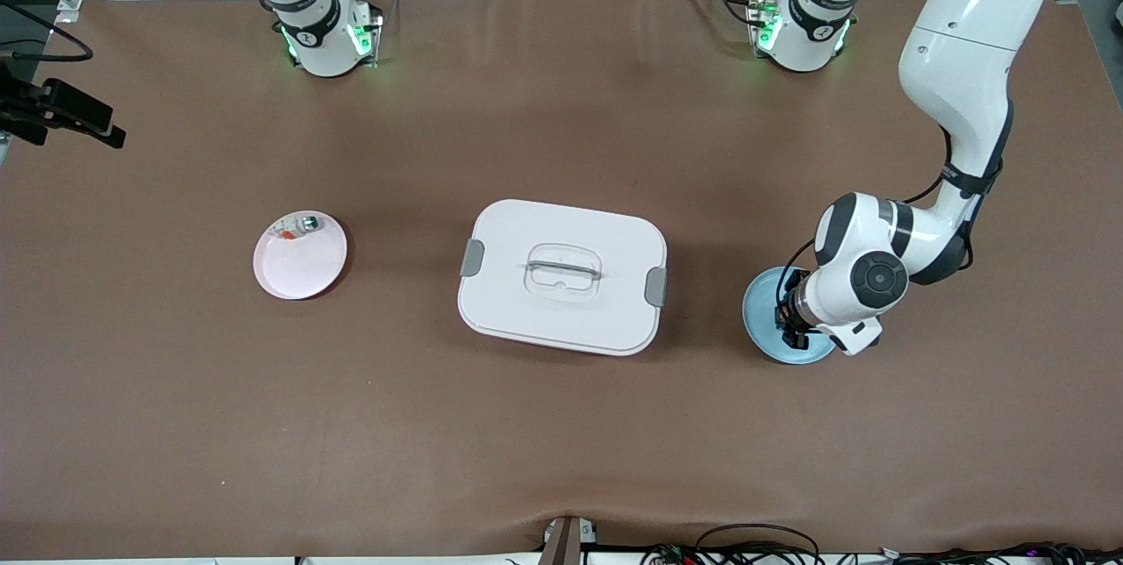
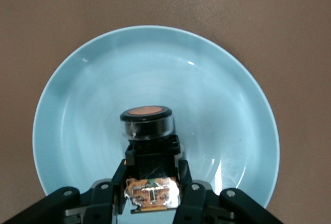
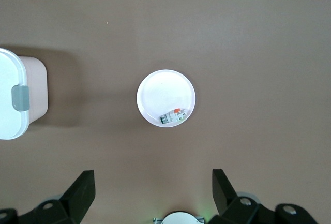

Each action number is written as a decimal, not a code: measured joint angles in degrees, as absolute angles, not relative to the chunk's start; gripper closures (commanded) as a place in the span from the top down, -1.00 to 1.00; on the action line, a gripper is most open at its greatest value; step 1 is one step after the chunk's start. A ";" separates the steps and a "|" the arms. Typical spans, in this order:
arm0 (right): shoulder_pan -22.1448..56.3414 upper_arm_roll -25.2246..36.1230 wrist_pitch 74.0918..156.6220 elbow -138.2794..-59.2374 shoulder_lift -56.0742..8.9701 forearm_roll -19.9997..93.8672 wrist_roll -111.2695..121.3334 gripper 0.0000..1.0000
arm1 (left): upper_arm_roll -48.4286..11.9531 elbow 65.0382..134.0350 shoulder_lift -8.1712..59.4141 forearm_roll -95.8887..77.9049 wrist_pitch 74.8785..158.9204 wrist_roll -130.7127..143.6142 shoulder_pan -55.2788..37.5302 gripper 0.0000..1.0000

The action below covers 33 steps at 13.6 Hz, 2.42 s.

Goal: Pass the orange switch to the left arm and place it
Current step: 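Lower the switch with the left gripper onto the light-blue plate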

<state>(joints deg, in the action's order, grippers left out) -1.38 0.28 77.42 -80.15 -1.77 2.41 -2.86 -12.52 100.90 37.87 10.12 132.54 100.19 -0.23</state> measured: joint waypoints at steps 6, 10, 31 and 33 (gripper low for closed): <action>-1.35 0.20 80.36 -80.14 -1.77 2.41 -2.85 1.00 | -12.52 100.90 37.87 10.12 132.54 100.19 -0.16 0.16; -1.35 0.20 80.76 -80.14 -1.76 2.34 -2.84 1.00 | -12.52 100.88 37.87 10.12 133.53 100.20 -0.15 1.00; -1.27 0.15 81.53 -80.14 -1.75 1.70 -0.41 1.00 | -12.21 100.22 37.84 10.05 135.07 94.34 0.68 1.00; -1.27 0.14 81.53 -80.14 -1.75 1.70 -0.34 1.00 | -10.87 100.24 37.67 9.52 135.73 88.07 0.44 1.00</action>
